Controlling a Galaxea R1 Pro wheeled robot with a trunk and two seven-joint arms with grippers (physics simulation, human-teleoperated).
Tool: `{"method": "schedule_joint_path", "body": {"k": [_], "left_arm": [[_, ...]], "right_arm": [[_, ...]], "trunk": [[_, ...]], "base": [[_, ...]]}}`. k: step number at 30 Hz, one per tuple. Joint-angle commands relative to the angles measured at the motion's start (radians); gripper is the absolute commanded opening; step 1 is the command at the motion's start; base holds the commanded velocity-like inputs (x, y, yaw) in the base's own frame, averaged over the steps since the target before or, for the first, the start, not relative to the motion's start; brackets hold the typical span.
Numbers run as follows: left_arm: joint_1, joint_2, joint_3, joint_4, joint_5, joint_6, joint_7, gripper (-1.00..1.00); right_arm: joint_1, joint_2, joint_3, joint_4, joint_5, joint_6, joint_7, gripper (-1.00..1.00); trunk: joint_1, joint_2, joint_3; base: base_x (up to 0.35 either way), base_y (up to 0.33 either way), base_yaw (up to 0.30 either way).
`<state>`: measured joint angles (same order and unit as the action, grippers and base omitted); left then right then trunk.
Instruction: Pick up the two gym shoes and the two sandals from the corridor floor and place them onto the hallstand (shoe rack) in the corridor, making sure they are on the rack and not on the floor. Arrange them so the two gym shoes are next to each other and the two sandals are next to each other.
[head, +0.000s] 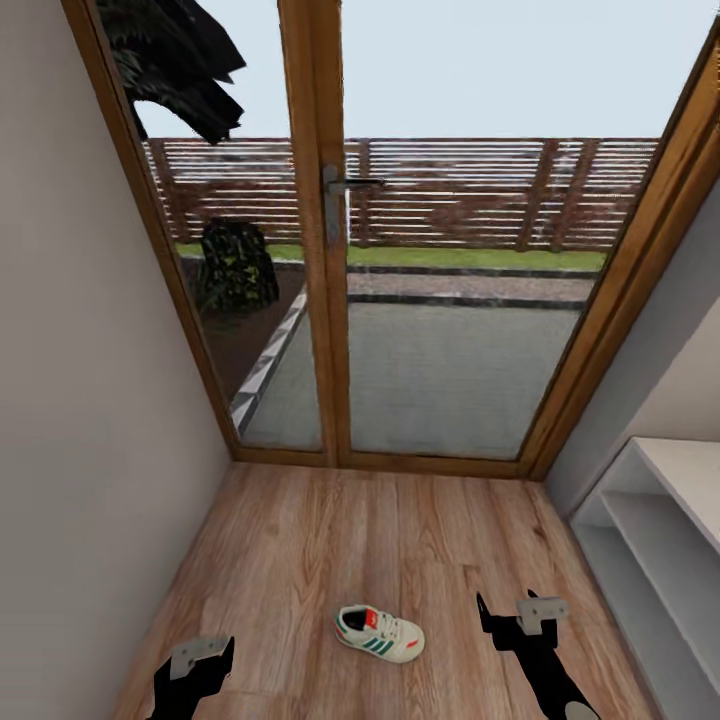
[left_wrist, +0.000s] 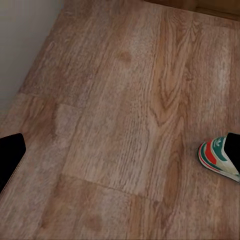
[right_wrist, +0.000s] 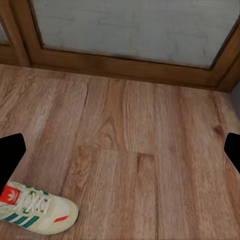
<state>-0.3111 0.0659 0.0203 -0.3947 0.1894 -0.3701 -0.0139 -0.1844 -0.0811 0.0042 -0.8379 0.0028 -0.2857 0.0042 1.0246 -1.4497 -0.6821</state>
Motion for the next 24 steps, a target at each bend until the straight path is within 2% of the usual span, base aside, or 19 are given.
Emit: {"method": "schedule_joint_path", "body": {"k": [1, 24], "left_arm": [[0.000, 0.000, 0.000, 0.000, 0.005, -0.003, -0.001, 1.00], [0.000, 0.000, 0.000, 0.002, 0.004, -0.003, -0.001, 1.00]], "right_arm": [[0.000, 0.000, 0.000, 0.000, 0.000, -0.003, 0.000, 1.00], [0.000, 0.000, 0.000, 0.002, 0.000, -0.003, 0.000, 1.00]], "trunk": [[0.000, 0.000, -0.001], [0.000, 0.000, 0.000]], "base": [[0.232, 0.243, -0.247], [0.228, 0.243, -0.290]]}}
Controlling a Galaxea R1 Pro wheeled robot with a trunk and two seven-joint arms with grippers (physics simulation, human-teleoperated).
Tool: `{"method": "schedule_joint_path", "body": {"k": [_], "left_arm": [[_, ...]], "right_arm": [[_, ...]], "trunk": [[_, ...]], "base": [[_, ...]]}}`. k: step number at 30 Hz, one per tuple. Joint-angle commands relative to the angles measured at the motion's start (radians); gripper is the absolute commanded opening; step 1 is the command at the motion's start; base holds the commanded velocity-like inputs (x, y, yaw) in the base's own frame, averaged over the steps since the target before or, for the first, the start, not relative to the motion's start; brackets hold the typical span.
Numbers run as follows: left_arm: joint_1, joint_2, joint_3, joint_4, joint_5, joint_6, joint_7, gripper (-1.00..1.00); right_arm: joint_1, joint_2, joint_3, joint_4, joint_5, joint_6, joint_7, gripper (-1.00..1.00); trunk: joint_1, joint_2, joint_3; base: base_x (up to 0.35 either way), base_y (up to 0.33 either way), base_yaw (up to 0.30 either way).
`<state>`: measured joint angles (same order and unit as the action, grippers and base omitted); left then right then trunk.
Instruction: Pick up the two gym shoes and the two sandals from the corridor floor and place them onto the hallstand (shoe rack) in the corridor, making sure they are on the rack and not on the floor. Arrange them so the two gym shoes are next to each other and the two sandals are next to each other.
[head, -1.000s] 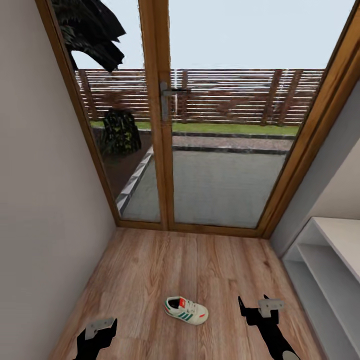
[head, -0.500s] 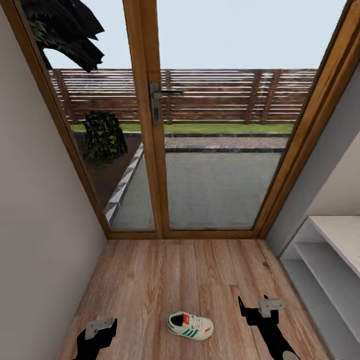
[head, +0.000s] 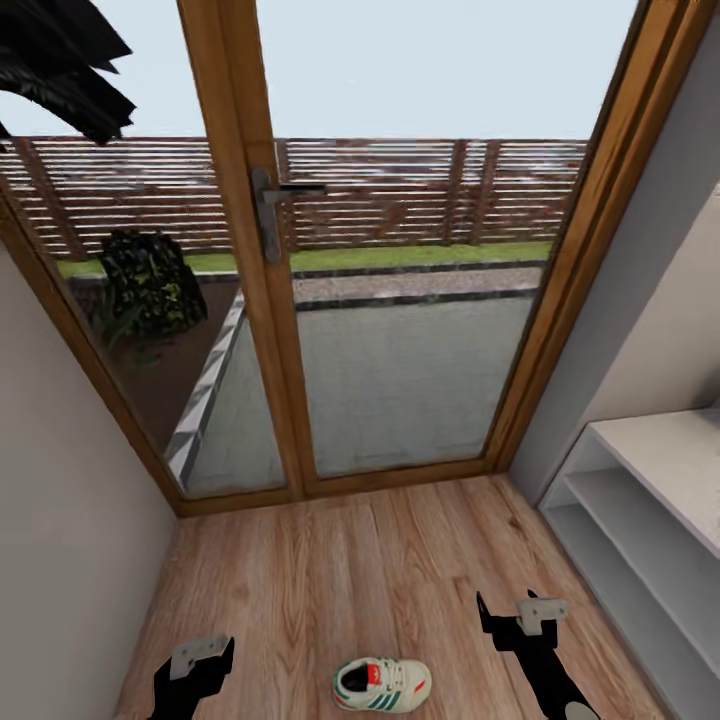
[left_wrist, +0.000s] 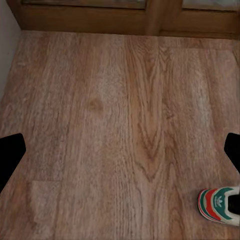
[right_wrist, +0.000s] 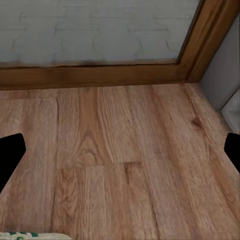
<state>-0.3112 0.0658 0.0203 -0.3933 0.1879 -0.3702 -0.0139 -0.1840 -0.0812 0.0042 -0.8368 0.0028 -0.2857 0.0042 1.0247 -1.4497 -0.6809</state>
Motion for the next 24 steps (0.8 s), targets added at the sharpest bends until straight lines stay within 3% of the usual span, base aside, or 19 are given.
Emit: {"method": "schedule_joint_path", "body": {"k": [1, 11, 24], "left_arm": [[0.000, 0.000, 0.000, 0.000, 0.006, -0.003, -0.001, 1.00], [0.000, 0.000, 0.000, 0.000, 0.005, -0.003, -0.001, 1.00], [0.000, -0.001, 0.000, -0.001, 0.005, -0.003, -0.001, 1.00]], "right_arm": [[-0.001, 0.000, 0.000, 0.001, 0.000, -0.003, 0.000, 1.00], [0.000, 0.000, 0.000, 0.001, 0.000, -0.003, 0.000, 1.00], [0.000, 0.000, 0.000, 0.000, 0.000, -0.004, 0.000, 1.00]], "trunk": [[0.000, 0.000, 0.000], [0.000, 0.000, 0.004], [0.000, 0.000, 0.011]], "base": [[0.199, 0.243, -0.299], [0.139, 0.209, -0.299], [0.014, 0.026, -0.299]]}}
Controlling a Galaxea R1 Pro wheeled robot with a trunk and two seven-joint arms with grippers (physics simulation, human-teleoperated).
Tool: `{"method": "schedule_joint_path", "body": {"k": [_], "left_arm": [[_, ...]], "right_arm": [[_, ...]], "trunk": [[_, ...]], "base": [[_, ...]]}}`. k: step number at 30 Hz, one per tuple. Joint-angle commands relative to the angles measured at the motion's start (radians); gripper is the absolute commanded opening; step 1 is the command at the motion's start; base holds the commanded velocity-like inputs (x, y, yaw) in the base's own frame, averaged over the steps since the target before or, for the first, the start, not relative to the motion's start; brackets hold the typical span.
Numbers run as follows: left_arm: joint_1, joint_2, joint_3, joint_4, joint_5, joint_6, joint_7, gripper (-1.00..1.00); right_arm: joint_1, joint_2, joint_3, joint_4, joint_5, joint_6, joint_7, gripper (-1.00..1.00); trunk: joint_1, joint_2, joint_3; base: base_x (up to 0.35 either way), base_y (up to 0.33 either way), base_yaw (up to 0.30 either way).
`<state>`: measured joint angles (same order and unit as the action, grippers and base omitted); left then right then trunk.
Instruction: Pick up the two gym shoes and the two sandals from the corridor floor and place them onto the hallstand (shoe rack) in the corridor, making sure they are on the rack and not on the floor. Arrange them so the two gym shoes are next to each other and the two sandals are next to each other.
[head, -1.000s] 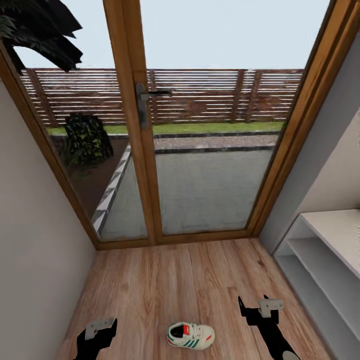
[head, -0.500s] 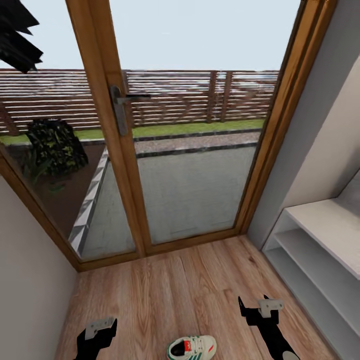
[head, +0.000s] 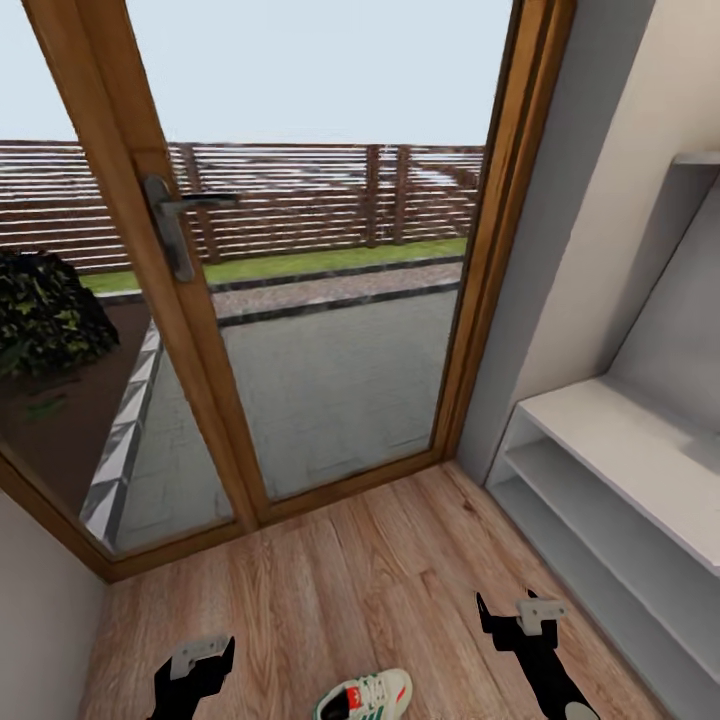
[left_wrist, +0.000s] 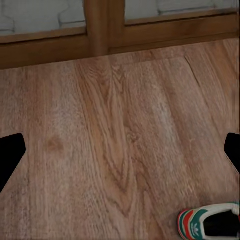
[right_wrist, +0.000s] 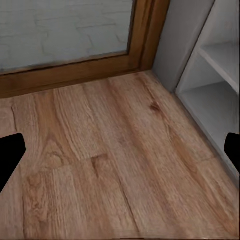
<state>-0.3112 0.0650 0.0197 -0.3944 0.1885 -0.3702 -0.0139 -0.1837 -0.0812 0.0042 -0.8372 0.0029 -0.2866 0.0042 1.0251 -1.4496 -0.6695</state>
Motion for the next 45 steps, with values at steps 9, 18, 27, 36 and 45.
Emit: {"method": "schedule_joint_path", "body": {"k": [9, 18, 27, 36, 45], "left_arm": [[0.000, 0.000, 0.000, 0.000, 0.005, -0.003, -0.001, 1.00], [0.000, -0.001, 0.000, 0.000, 0.005, -0.003, -0.001, 1.00], [0.000, -0.001, 0.000, 0.000, 0.005, -0.003, -0.001, 1.00], [0.000, -0.001, 0.000, 0.000, 0.005, -0.003, -0.001, 1.00], [0.000, -0.001, 0.000, 0.000, 0.005, -0.003, -0.001, 1.00]], "right_arm": [[-0.001, 0.000, 0.000, 0.000, 0.000, -0.003, 0.000, 1.00], [-0.001, 0.000, 0.000, 0.000, 0.000, -0.003, 0.000, 1.00], [-0.001, 0.000, 0.000, 0.001, 0.000, -0.003, 0.000, 1.00], [0.000, 0.000, 0.000, 0.001, 0.000, -0.003, 0.000, 1.00], [0.000, 0.000, 0.000, 0.000, 0.000, -0.003, 0.000, 1.00]], "trunk": [[0.000, 0.000, 0.004], [0.000, 0.000, 0.009], [0.000, 0.000, 0.014], [0.000, 0.000, 0.019], [0.000, 0.000, 0.024]], "base": [[0.000, 0.000, -0.299], [0.000, 0.000, -0.299], [0.000, 0.000, -0.299], [-0.012, 0.000, -0.299], [-0.186, 0.000, -0.278]]}}
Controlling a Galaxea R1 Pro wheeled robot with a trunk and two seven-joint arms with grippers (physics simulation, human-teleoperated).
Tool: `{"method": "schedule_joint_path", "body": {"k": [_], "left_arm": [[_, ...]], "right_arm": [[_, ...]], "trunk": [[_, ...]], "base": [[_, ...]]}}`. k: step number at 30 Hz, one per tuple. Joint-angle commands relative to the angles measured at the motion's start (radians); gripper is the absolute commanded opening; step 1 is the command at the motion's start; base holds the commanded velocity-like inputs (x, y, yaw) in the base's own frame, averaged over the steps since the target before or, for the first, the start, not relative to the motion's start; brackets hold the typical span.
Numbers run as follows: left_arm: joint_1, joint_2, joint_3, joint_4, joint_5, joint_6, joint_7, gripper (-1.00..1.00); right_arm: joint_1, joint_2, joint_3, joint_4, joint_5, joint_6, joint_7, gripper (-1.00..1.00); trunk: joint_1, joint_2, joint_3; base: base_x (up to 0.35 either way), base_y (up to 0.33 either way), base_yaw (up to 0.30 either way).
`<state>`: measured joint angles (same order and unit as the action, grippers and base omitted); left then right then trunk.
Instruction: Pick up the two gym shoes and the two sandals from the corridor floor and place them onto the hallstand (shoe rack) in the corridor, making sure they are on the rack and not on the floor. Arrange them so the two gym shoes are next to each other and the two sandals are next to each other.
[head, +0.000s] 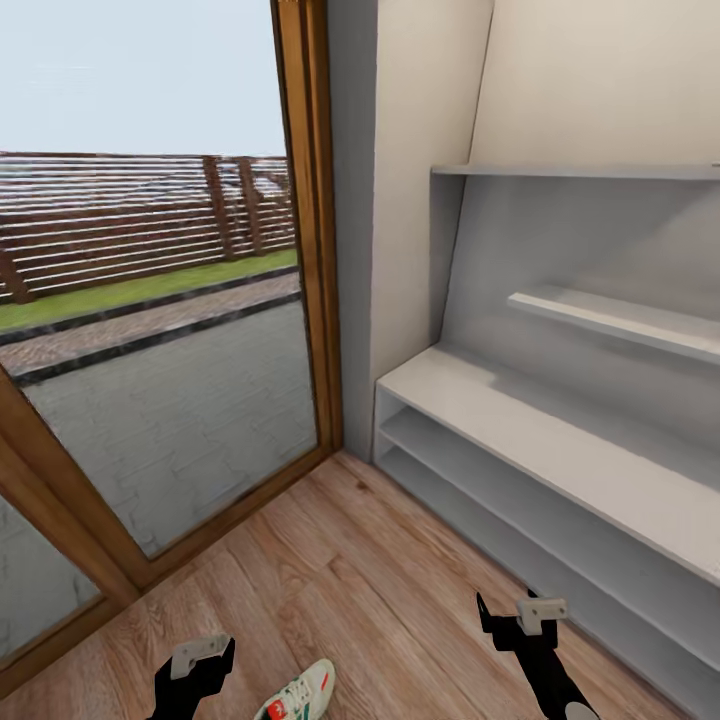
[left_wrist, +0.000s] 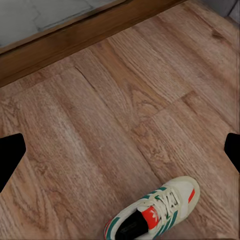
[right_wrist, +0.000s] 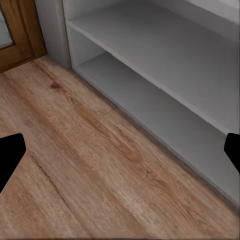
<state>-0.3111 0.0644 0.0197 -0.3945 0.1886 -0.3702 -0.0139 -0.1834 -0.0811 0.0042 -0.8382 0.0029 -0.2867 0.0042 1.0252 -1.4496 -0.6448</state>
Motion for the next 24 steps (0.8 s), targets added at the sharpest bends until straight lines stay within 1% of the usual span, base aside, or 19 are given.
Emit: {"method": "schedule_joint_path", "body": {"k": [1, 10, 19, 24], "left_arm": [[0.000, 0.000, 0.000, 0.000, 0.005, -0.003, -0.001, 1.00], [0.000, 0.000, 0.000, 0.000, 0.005, -0.003, -0.001, 1.00], [0.000, 0.000, 0.000, 0.000, 0.005, -0.003, -0.001, 1.00], [0.000, 0.000, 0.000, 0.000, 0.005, -0.003, -0.001, 1.00]], "right_arm": [[-0.001, 0.000, 0.000, 0.001, 0.000, -0.002, 0.000, 1.00], [-0.001, 0.000, 0.000, 0.001, 0.000, -0.002, 0.000, 1.00], [-0.001, 0.000, 0.000, 0.001, 0.000, -0.002, 0.000, 1.00], [-0.001, 0.000, 0.000, 0.001, 0.000, -0.002, 0.000, 1.00]], "trunk": [[0.000, 0.000, -0.001], [0.000, 0.000, 0.000], [0.000, 0.000, 0.000], [0.000, 0.000, 0.000]], "base": [[-0.037, 0.000, -0.123], [-0.028, 0.000, -0.027], [-0.229, 0.000, -0.002], [-0.123, 0.000, 0.000]]}}
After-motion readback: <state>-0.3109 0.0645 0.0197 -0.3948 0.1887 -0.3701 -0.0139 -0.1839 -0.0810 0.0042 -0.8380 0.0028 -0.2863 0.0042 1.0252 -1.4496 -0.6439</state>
